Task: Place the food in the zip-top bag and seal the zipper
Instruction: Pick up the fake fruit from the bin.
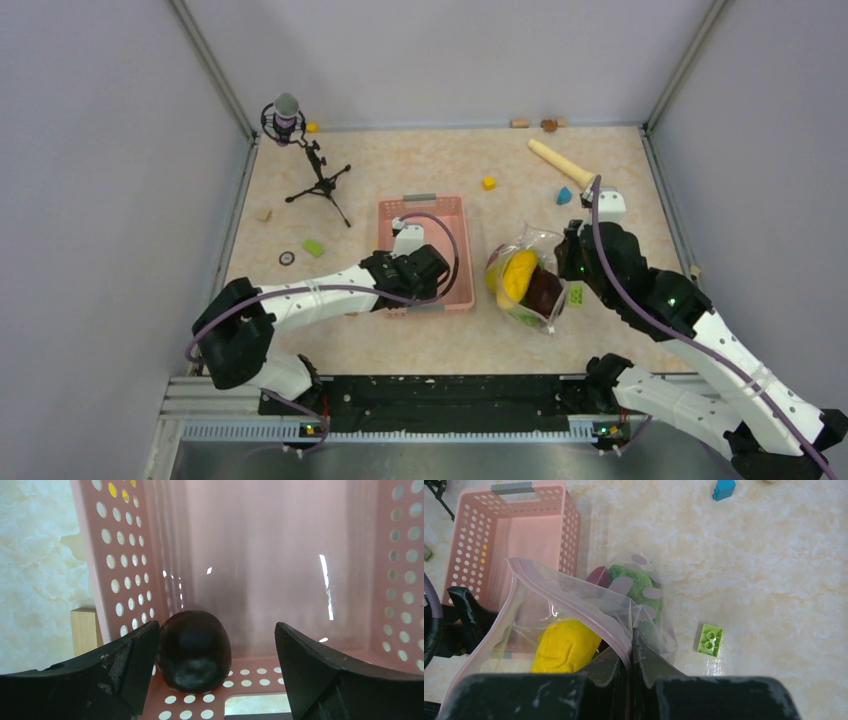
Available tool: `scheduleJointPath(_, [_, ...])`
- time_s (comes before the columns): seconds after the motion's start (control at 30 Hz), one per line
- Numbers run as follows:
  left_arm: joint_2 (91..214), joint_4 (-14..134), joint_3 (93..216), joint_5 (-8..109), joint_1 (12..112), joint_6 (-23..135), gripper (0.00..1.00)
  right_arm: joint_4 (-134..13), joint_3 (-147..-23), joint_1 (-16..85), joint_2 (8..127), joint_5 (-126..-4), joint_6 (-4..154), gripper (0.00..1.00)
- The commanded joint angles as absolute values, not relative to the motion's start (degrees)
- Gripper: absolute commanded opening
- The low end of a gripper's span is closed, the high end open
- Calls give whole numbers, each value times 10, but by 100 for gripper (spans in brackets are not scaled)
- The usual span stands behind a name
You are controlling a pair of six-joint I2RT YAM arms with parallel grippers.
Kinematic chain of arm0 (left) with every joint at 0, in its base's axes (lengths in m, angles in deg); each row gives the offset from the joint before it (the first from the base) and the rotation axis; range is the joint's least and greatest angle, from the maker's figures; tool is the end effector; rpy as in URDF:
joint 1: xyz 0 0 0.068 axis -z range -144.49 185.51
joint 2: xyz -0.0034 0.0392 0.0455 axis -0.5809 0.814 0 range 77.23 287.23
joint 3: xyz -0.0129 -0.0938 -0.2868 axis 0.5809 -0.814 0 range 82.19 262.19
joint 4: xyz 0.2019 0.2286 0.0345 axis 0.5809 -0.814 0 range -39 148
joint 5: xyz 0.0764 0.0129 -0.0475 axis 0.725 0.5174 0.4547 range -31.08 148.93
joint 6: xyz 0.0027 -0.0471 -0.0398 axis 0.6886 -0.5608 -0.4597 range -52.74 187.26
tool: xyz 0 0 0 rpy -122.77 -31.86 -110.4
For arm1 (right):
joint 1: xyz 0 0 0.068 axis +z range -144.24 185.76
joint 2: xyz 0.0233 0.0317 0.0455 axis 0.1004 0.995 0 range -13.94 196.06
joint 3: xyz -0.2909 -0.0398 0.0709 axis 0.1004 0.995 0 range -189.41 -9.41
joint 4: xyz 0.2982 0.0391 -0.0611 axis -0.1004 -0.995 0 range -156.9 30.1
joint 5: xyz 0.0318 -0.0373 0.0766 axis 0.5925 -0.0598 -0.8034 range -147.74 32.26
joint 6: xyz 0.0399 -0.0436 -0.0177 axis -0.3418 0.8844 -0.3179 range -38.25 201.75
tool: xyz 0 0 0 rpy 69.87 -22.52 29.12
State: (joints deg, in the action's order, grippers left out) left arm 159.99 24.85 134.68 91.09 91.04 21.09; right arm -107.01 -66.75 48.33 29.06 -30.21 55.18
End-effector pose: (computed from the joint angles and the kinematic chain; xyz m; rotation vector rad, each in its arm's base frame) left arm 0.1998 -0.2474 0.2079 0.0331 2.4294 -0.0028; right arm 0.1405 0.0998 0.3823 -0.0142 2.0790 0.2222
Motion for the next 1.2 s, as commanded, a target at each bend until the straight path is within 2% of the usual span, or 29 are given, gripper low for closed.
scheduleJointPath(0.0, [1625, 238, 1368, 907, 908, 212, 89, -1056, -668, 483, 288, -287, 555, 5])
scheduleJointPath(0.27, [1671, 230, 1388, 881, 908, 217, 80, -1056, -668, 483, 286, -284, 555, 5])
scheduleJointPath(0.47, [1686, 244, 1395, 851, 908, 226, 68, -1056, -667, 482, 286, -284, 554, 5])
scheduleJointPath(0.63, [1690, 256, 1399, 823, 908, 237, 51, -1056, -668, 483, 285, -284, 554, 5])
scheduleJointPath(0.67, [1690, 257, 1401, 818, 908, 240, 43, -1056, -668, 482, 285, -283, 554, 5])
scheduleJointPath(0.83, [1682, 238, 1420, 819, 908, 243, 18, -1056, -668, 482, 284, -284, 554, 5])
scheduleJointPath(0.97, [1632, 261, 1421, 831, 908, 244, 9, -1056, -668, 482, 283, -286, 553, 5])
scheduleJointPath(1.03, [1599, 297, 1408, 834, 908, 246, 0, -1056, -668, 483, 282, -288, 553, 5])
scheduleJointPath(1.17, [1529, 409, 1372, 805, 907, 276, 0, -1056, -667, 482, 281, -289, 553, 5])
